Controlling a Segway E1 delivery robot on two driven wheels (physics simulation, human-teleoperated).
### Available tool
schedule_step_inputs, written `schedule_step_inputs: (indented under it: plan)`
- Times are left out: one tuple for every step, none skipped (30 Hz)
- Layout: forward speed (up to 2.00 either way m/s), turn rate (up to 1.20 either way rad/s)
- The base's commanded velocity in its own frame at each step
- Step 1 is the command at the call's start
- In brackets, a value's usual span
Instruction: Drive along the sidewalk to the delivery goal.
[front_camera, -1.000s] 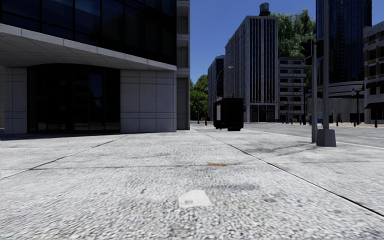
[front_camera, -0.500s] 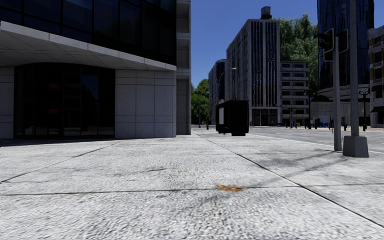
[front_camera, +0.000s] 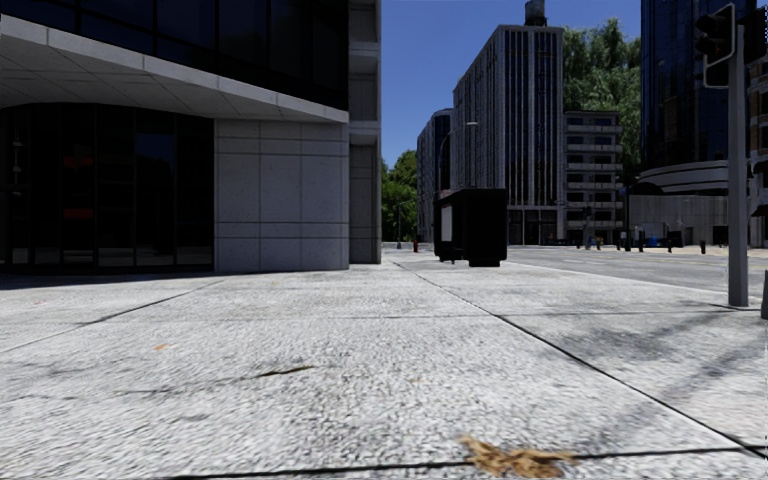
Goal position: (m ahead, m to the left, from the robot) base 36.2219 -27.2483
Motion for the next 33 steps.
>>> schedule_step_inputs:
  plan:
    - [2.00, 0.00]
    - [2.00, 0.00]
    - [2.00, 0.00]
    - [2.00, 0.00]
    - [2.00, 0.00]
    - [2.00, 0.00]
    - [2.00, 0.00]
    - [2.00, 0.00]
    - [2.00, 0.00]
    - [2.00, 0.00]
    - [2.00, 0.00]
    - [2.00, 0.00]
    - [2.00, 0.00]
    - [2.00, 0.00]
    - [2.00, 0.00]
    - [2.00, 0.00]
    - [2.00, 0.00]
    - [2.00, 0.00]
    - [2.00, -0.70]
    - [2.00, -0.95]
    - [2.00, -1.20]
    - [2.00, -1.20]
    - [2.00, -1.20]
    - [2.00, -1.20]
    - [2.00, -1.13]
    - [2.00, 0.00]
    - [2.00, 0.00]
    - [2.00, 0.00]
    - [2.00, 0.00]
    - [2.00, 0.00]
    - [2.00, 0.00]
    - [2.00, 0.00]
    - [2.00, 0.00]
